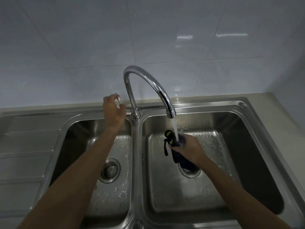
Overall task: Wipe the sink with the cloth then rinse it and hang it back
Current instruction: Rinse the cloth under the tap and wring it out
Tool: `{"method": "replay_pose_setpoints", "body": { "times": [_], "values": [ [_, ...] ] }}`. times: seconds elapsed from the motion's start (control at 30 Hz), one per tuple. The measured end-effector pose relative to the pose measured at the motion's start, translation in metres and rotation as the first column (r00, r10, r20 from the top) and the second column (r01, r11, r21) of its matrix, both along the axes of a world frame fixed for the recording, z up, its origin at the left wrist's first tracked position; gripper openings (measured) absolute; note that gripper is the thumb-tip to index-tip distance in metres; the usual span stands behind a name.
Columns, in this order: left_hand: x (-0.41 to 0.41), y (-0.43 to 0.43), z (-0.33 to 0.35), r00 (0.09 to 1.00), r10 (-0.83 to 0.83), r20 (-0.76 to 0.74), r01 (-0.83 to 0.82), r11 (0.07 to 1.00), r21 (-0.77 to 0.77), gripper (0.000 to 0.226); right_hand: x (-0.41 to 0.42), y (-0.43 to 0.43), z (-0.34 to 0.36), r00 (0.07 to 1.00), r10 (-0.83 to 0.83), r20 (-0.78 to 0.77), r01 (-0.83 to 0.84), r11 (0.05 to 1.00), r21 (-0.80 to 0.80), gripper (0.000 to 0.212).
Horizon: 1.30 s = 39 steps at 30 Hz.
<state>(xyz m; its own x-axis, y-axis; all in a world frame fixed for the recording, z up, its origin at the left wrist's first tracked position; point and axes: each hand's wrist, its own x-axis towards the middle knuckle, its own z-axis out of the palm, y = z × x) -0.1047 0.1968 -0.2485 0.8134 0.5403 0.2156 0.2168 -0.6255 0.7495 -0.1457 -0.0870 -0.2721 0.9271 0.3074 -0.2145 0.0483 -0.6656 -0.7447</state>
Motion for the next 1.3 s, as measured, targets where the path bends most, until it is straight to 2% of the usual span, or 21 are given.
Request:
{"method": "replay_pose_setpoints", "body": {
  "times": [0.07,0.17,0.3,0.37,0.5,0.6,0.7,0.9,1.0,1.07,1.13,1.17,1.23,1.3],
  "values": [
    [0.014,0.012,0.003,0.997,0.020,-0.071,-0.019,1.000,0.017,0.041,0.002,0.000,0.003,1.000,0.022,-0.007,-0.022,1.000,0.010,0.032],
    [0.030,0.017,0.007,0.981,-0.038,-0.189,0.041,0.999,0.012,0.045,0.005,0.003,0.007,0.999,0.047,0.023,-0.046,0.997,-0.065,0.015],
    [0.044,0.026,0.005,0.976,-0.045,-0.214,0.046,0.999,0.001,0.036,0.007,0.004,0.011,0.998,0.067,0.007,-0.066,0.995,-0.081,0.021],
    [0.046,0.030,0.005,0.982,-0.034,-0.188,0.043,0.998,0.046,0.030,0.008,0.004,0.011,0.996,0.082,-0.015,-0.083,0.993,-0.081,0.020],
    [0.041,0.030,0.005,0.995,-0.035,-0.090,0.044,0.994,0.100,0.026,0.010,0.003,0.005,0.999,0.053,-0.011,-0.054,0.998,-0.032,0.030],
    [0.033,0.023,0.002,0.999,-0.034,-0.021,0.036,0.990,0.135,0.025,0.010,0.005,0.002,0.998,0.064,0.009,-0.063,0.995,-0.075,0.024],
    [0.024,0.013,0.002,0.999,-0.024,0.035,0.018,0.987,0.159,0.025,0.011,0.006,0.002,0.998,0.056,0.020,-0.054,0.995,-0.087,0.034],
    [-0.003,0.003,-0.002,0.989,-0.106,0.105,0.080,0.971,0.225,0.025,0.009,0.006,0.005,0.991,0.109,0.082,-0.101,0.990,-0.096,0.040],
    [-0.011,-0.002,-0.001,0.992,-0.103,0.076,0.088,0.979,0.182,0.027,0.009,0.007,0.008,0.988,0.129,0.087,-0.121,0.988,-0.095,0.037],
    [-0.019,-0.012,0.001,0.994,-0.051,0.099,0.034,0.986,0.165,0.030,0.009,0.006,0.006,0.987,0.137,0.088,-0.127,0.986,-0.110,0.039],
    [-0.036,-0.035,0.002,0.970,0.027,0.241,-0.070,0.983,0.171,0.029,0.010,0.004,0.005,0.985,0.143,0.093,-0.132,0.984,-0.117,0.042],
    [-0.048,-0.051,0.000,0.956,0.010,0.292,-0.057,0.987,0.153,0.027,0.010,0.004,0.004,0.983,0.157,0.093,-0.146,0.982,-0.118,0.044],
    [-0.075,-0.084,-0.007,0.935,-0.204,0.291,0.183,0.978,0.099,0.025,0.010,0.001,0.006,0.976,0.208,0.066,-0.200,0.973,-0.111,0.052],
    [-0.093,-0.107,-0.015,0.876,-0.463,0.134,0.457,0.886,0.071,0.030,0.008,-0.001,0.010,0.963,0.267,-0.037,-0.269,0.960,-0.073,0.057]
  ]
}}
